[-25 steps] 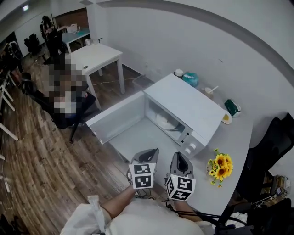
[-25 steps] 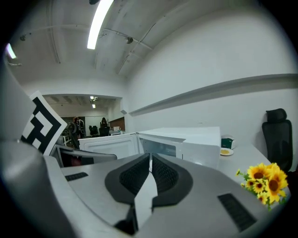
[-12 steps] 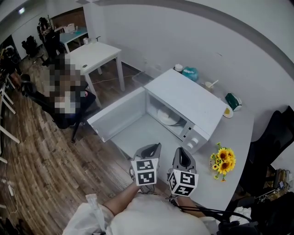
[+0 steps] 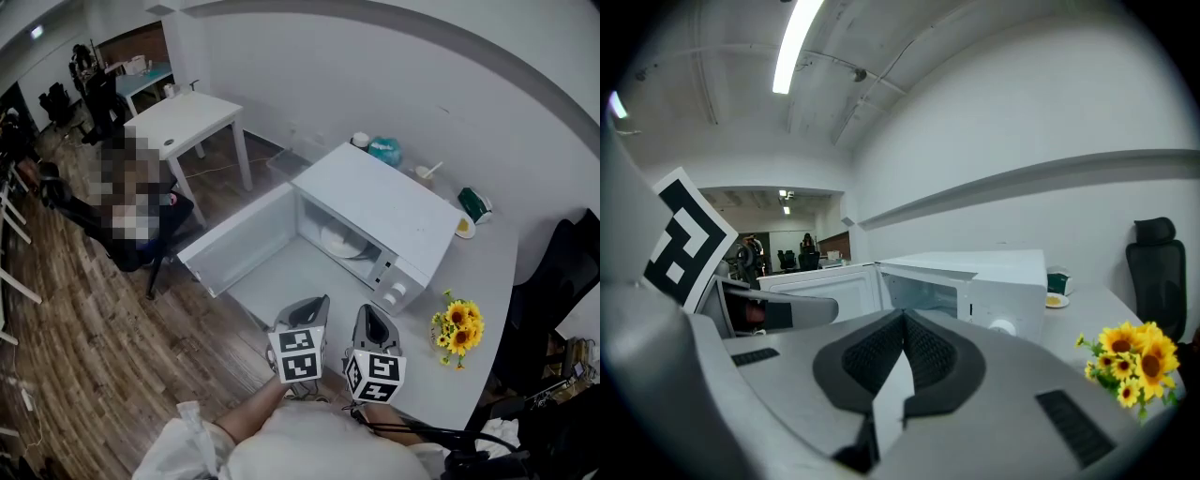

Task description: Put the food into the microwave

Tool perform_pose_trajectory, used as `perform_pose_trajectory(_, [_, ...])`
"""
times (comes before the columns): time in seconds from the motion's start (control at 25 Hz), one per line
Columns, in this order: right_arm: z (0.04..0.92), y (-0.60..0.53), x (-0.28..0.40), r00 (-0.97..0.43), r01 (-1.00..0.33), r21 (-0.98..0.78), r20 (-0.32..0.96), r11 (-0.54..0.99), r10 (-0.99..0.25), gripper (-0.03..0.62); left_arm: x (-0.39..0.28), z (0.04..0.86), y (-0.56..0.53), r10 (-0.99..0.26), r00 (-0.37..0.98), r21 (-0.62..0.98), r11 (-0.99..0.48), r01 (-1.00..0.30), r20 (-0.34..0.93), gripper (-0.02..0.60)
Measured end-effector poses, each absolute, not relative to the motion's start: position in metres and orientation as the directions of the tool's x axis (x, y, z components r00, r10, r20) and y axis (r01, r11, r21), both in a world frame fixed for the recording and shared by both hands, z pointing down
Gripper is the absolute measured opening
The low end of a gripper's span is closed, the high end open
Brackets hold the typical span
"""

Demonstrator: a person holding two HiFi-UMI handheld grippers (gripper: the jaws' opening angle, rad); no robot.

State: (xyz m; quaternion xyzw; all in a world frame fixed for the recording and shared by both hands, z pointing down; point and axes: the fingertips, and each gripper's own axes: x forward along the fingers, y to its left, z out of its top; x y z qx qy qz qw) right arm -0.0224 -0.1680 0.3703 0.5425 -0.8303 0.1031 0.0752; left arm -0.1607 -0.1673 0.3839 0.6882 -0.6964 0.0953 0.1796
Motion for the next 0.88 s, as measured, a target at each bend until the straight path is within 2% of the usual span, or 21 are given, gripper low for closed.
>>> perform_pose_trajectory(0.88, [0.383,-0.176,-0.031,-0.382,-0.923,-0.083,0.279,0.375,-0.881,0.017,-0.16,0.39,-0.185,-0.919,0.035,0.135,0.02,-0.991,0.393,0.413])
